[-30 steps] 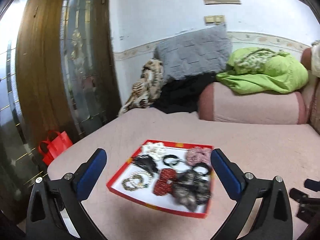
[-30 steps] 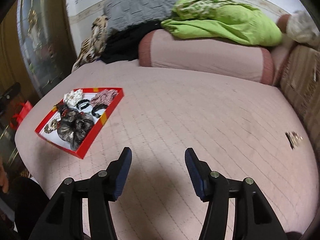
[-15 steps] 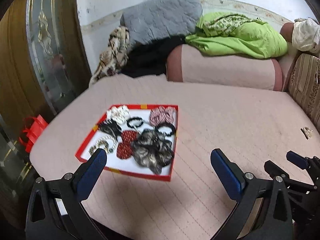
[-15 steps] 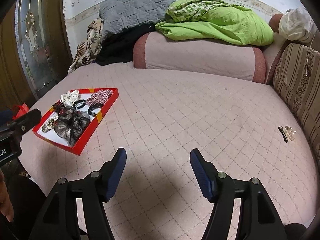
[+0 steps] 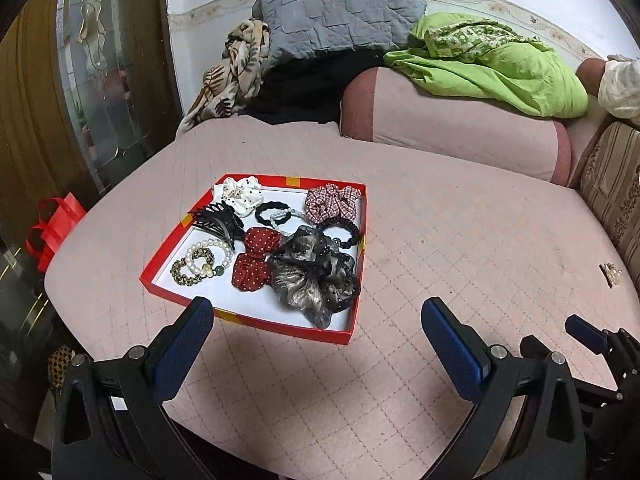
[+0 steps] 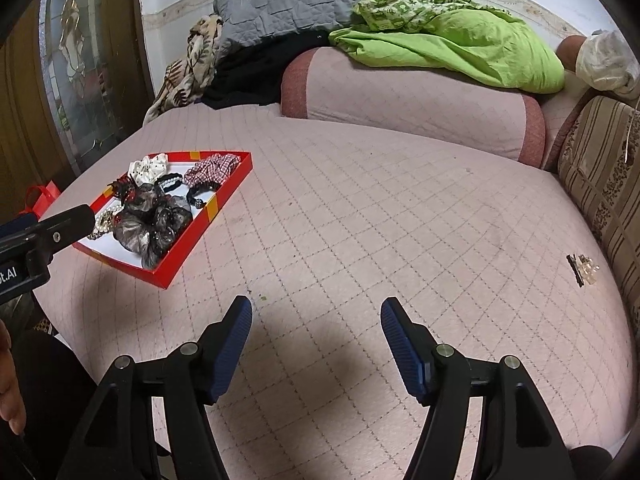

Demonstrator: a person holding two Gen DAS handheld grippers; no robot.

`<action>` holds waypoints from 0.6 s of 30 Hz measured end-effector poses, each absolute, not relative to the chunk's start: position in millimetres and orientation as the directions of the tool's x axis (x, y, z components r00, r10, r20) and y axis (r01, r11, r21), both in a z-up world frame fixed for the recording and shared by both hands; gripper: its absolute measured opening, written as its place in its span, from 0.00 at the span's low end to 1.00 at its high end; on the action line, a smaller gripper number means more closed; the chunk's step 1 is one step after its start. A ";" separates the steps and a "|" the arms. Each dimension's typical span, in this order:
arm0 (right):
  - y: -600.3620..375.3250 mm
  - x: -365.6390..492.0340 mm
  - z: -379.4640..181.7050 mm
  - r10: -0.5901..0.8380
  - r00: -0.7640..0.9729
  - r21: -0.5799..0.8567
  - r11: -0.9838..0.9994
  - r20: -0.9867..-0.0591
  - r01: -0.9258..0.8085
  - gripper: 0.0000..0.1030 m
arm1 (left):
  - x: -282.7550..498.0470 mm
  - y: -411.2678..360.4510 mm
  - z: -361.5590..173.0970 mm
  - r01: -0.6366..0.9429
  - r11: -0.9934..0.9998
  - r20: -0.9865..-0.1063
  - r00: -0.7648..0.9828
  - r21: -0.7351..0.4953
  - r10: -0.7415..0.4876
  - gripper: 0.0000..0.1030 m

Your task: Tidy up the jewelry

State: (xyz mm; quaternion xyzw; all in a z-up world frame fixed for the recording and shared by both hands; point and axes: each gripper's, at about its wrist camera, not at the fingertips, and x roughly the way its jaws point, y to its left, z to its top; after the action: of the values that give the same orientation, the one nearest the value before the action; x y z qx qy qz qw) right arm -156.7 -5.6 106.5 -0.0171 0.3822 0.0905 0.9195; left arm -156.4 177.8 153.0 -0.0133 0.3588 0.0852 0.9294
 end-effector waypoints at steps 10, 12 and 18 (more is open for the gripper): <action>-7.7 -155.1 103.7 0.148 0.682 0.038 0.984 -0.716 -0.174 0.70 | -157.9 172.2 151.5 -0.144 0.989 -0.667 0.734 0.032 0.128 1.00; -8.3 -154.2 103.2 0.148 0.681 0.038 0.984 -0.717 -0.174 0.70 | -157.8 172.1 151.1 -0.141 0.990 -0.668 0.734 0.027 0.123 1.00; -6.8 -153.9 100.2 0.137 0.672 0.032 0.986 -0.728 -0.165 0.71 | -157.0 170.7 149.3 -0.126 0.992 -0.670 0.734 0.023 0.109 1.00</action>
State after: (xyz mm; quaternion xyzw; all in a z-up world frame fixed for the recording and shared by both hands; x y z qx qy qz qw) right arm -153.9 -6.8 100.2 -0.0180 0.3963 0.0825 0.9142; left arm -157.0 170.7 149.3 -0.0119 0.3589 0.0632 0.9312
